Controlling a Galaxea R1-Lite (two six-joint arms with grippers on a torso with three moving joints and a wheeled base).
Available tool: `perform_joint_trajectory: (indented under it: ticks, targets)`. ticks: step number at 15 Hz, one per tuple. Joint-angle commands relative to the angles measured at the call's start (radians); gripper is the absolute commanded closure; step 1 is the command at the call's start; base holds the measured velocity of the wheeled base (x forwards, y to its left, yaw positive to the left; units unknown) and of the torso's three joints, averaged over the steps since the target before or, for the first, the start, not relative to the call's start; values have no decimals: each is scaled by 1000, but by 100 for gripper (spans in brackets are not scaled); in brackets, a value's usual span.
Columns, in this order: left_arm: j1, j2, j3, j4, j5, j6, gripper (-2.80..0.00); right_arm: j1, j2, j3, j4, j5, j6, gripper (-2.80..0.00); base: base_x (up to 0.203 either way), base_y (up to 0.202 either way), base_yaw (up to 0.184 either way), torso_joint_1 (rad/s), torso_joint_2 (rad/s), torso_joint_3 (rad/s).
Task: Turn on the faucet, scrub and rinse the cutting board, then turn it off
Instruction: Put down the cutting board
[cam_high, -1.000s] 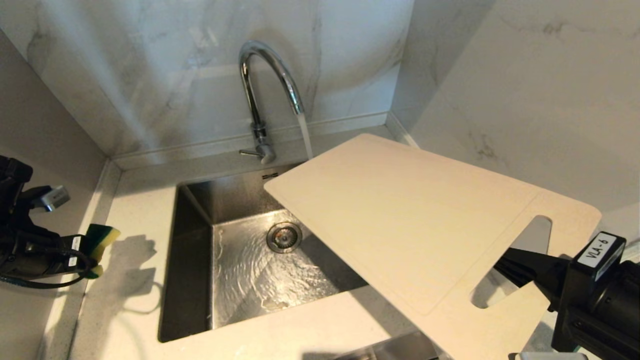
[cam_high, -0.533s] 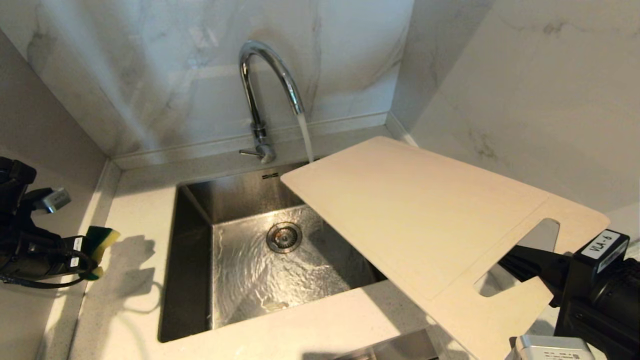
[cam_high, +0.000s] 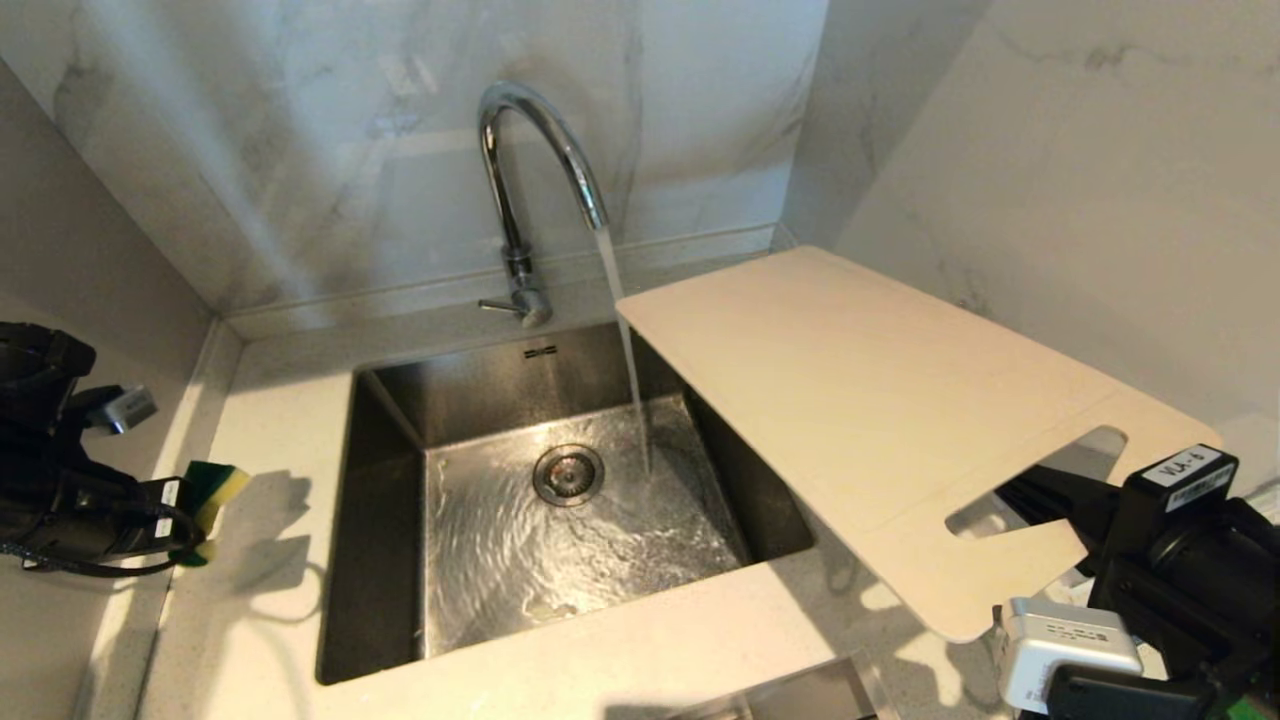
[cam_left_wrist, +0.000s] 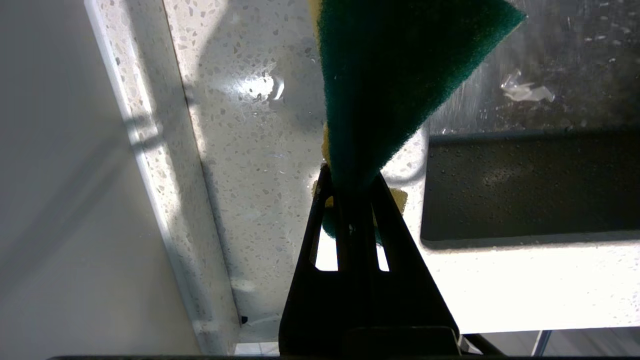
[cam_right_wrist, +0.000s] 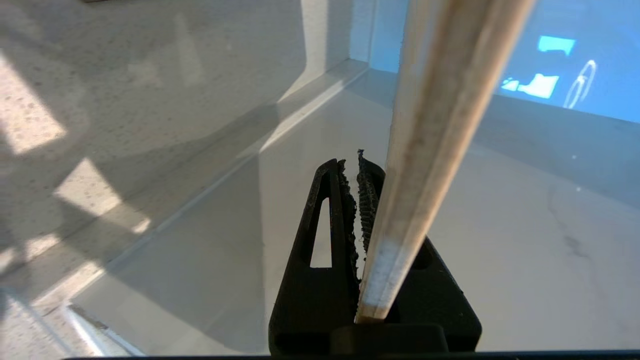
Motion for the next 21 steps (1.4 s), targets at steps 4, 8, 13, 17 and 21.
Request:
perform_joint_trajectory:
  ticks: [4,8,13,17,21]
  targets:
    - [-1,18,10,6,-7,-32,0,-2,19,-1,-3,0,-8,0,0,0,0,0,0,0]
    - [-1,18,22,5,-7,-35,0,-3,26,16,-3,0,-10,0,0,0,0,0,0,0]
    - [-1,18,11,2,-9,-35,0,-56,78,53,-44,0,-9,0,0,0,0,0,0,0]
    - [-2,18,2,2,-9,-35,0,-67,111,59,-58,0,-8,0,0,0,0,0,0,0]
    - [-4,16,-9,2,-10,-36,0,-76,160,48,-60,0,-8,0,0,0,0,0,0,0]
